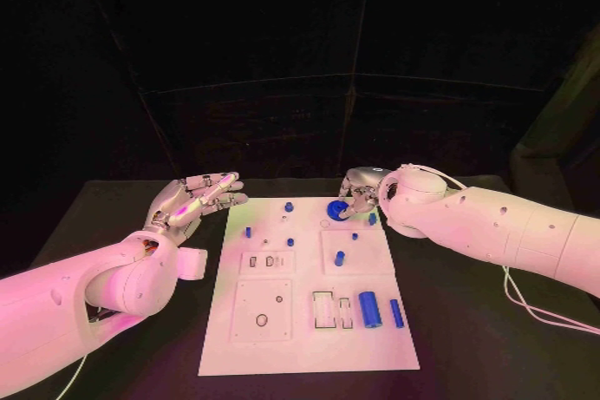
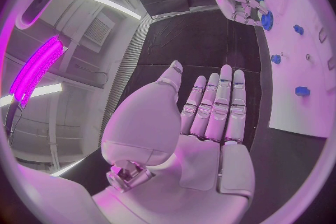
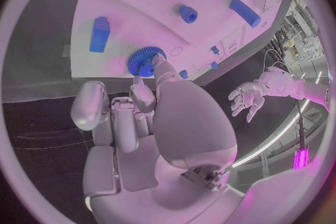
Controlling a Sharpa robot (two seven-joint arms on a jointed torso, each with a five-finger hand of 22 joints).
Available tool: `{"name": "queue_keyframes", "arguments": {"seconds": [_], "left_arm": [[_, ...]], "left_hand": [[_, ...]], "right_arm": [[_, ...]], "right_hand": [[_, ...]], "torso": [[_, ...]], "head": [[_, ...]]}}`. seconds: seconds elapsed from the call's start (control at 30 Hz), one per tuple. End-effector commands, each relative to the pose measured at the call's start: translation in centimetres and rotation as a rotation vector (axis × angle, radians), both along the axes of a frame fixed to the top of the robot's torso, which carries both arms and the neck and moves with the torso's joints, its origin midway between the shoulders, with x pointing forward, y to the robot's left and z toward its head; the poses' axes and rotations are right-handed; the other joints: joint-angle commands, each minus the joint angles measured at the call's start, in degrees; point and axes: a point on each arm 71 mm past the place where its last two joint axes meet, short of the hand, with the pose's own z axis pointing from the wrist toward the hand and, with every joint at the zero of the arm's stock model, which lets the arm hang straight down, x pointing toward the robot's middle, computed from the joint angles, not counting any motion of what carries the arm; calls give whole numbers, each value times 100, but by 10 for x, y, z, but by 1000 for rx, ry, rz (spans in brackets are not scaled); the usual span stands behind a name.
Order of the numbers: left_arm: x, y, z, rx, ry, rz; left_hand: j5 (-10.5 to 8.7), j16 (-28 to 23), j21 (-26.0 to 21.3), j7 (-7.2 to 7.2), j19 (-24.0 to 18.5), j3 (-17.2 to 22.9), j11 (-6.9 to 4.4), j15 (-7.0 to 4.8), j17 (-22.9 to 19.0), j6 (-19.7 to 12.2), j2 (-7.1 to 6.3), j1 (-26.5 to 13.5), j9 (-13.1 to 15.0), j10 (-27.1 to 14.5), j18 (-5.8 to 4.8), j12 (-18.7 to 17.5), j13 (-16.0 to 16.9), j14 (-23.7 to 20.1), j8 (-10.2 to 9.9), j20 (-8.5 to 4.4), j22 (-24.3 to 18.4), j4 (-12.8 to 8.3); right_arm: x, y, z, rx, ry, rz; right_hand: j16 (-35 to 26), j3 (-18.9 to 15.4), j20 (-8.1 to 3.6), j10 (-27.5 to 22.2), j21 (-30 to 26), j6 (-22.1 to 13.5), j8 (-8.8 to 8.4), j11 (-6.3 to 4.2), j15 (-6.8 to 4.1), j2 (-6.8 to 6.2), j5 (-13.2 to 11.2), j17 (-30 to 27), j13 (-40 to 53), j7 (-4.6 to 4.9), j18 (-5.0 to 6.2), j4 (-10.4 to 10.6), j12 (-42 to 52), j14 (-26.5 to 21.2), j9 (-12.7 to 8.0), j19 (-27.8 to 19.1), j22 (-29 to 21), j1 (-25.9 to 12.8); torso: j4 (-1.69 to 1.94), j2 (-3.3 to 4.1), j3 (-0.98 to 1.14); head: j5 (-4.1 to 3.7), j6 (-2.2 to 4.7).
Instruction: Assemble the parts on the task board
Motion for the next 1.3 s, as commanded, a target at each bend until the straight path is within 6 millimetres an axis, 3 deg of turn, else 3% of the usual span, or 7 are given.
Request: {"name": "queue_keyframes", "arguments": {"seconds": [0.03, 0.53, 1.03, 1.13, 1.3], "left_arm": [[0, -1, 2, 0, -8, -9], [0, -1, 1, 1, -5, -10], [1, 0, 1, 1, -4, -10], [1, 0, 1, 1, -4, -10], [1, 0, 1, 1, -3, -10]], "left_hand": [[-11, -21, -25, 123, 53, -1, -8, 14, -5, -43, 58, 8, -3, -28, 85, -25, -6, 12, -24, -7, -6, -19], [-11, -30, -34, 124, 63, 19, -7, 14, -4, -49, 77, 33, -3, -34, 85, -35, -6, 18, -35, -7, -12, -54], [-10, -37, -41, 123, 70, 36, -8, 14, -4, -48, 91, 53, -2, -34, 85, -40, -5, 23, -40, -8, -16, -81], [-10, -37, -41, 123, 70, 37, -8, 14, -4, -48, 92, 54, -2, -34, 85, -40, -5, 24, -41, -8, -16, -82], [-10, -38, -43, 122, 73, 42, -8, 13, -4, -47, 96, 61, -2, -34, 85, -41, -5, 25, -42, -8, -17, -91]], "right_arm": [[0, 1, 2, -14, -18, 12], [0, 4, 2, -10, -21, 21], [0, 9, 0, -20, 2, 37], [0, 9, 0, -20, 2, 36], [0, 9, 2, -8, -23, 34]], "right_hand": [[30, -3, 11, -63, 32, -52, -28, -1, 19, -76, -34, 721, -22, 9, -66, -2, -40, 443, -5, 33, 9, -43], [28, -1, 23, -112, 36, -106, -54, 13, 31, -111, -69, 721, -84, 23, -67, 32, -105, 442, -6, 30, 17, -96], [32, 83, 26, -53, 49, -2, 4, -2, 26, -54, 2, 739, 2, 5, -69, 23, -39, 444, 18, 33, 41, -54], [32, 140, 19, -21, 58, 90, 48, -18, 13, -10, 15, 741, 48, -11, -71, -2, -3, 445, 29, 37, 56, -15], [39, 560, -41, 84, 100, 529, 187, -115, -64, 301, -331, 771, 189, -115, -81, -143, 101, 451, 65, 73, 135, 247]], "torso": [[-7, 1, -1], [-2, 2, 0], [3, 1, -1], [0, 0, -1], [-5, -1, -2]], "head": [[5, -2], [-6, -4], [-6, -36], [-4, -36], [-3, -43]]}}
